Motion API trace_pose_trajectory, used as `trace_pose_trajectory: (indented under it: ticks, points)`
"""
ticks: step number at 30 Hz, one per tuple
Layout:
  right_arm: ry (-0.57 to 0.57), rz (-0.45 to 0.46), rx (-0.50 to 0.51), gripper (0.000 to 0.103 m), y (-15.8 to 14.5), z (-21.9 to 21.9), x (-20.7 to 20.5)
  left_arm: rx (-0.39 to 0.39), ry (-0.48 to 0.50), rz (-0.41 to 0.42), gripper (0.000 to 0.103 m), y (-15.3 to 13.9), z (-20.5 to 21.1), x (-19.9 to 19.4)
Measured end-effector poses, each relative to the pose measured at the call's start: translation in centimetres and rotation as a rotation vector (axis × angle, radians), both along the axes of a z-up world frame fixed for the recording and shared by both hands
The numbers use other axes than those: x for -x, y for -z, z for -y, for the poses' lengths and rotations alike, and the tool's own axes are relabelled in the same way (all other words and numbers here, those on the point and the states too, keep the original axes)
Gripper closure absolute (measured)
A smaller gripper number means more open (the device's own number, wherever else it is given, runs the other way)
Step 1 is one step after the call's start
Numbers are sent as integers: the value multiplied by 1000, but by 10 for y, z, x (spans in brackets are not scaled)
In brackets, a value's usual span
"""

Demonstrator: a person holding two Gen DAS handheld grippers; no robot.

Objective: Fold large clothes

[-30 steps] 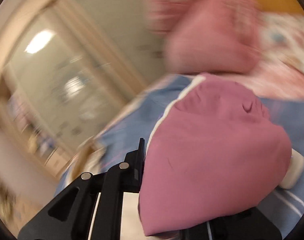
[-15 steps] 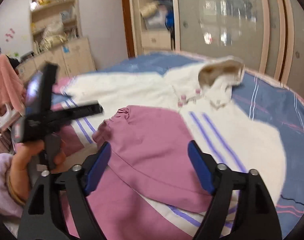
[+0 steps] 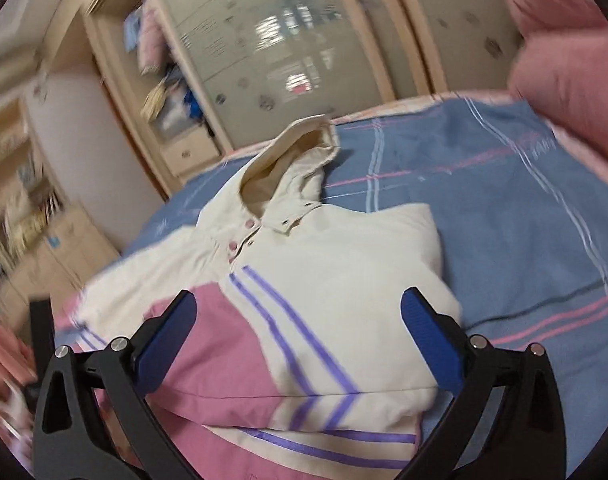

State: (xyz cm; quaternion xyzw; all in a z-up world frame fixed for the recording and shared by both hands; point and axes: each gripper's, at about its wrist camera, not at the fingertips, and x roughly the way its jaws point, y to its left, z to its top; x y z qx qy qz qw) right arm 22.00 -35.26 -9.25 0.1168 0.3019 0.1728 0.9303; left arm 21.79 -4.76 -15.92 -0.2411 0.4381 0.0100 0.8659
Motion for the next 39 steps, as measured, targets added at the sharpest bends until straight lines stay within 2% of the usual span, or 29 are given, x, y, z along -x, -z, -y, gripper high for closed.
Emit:
trace_pose_trajectory:
  ticks: [1,3,4,5,7,8,11,14,17,19,21,22,23,26,29,31,33,36,37,39]
  points:
    - [-6,4,6,1,2,-6,-3,-26,29,-13,3,-1,9,-7]
    - [-28,19,5,1,3,-14,-5,-75,84,-16,24,-5,20,-19]
    - [-32,18,20,1,3,-18,-5,-92,109,-20,49,-6,24,-23]
    - [-25,25,44,1,3,-20,-3,-87,136,-17,70,-7,27,-28]
    - [5,35,77,1,6,-21,-5,-59,155,24,71,-13,31,-32]
    - [15,29,82,1,8,-23,-10,-72,145,63,72,-19,32,-33]
    - [73,-26,80,1,20,-20,-26,-175,108,152,72,-41,40,-39]
    - [136,-62,59,1,27,-11,-36,-258,72,198,72,-60,37,-50]
    - [181,-88,29,1,31,-3,-40,-373,-18,243,72,-78,22,-60]
    - [202,-101,49,1,32,-4,-43,-404,-92,227,72,-80,4,-66]
    - [226,-126,104,1,35,-7,-45,-381,-162,161,72,-66,-18,-70]
    - [236,-141,129,1,38,-9,-47,-373,-168,138,72,-59,-23,-70]
    - [247,-164,148,1,43,-10,-50,-363,-163,100,72,-45,-27,-69]
    - [260,-240,140,1,56,-8,-57,-393,-150,69,71,-25,-25,-64]
    - [255,-284,101,1,63,-4,-61,-456,-130,78,71,-20,-17,-60]
    - [253,-282,103,1,63,-4,-60,-477,-120,83,70,-23,-15,-57]
    - [251,-287,147,1,63,-11,-60,-478,-118,85,70,-26,-17,-61]
    - [276,-344,295,1,76,-22,-67,-468,-118,79,69,-24,-19,-63]
    - [297,-372,303,1,83,-19,-70,-467,-116,74,67,-21,-18,-66]
    - [347,-407,253,1,87,-6,-71,-470,-105,59,66,-15,-15,-67]
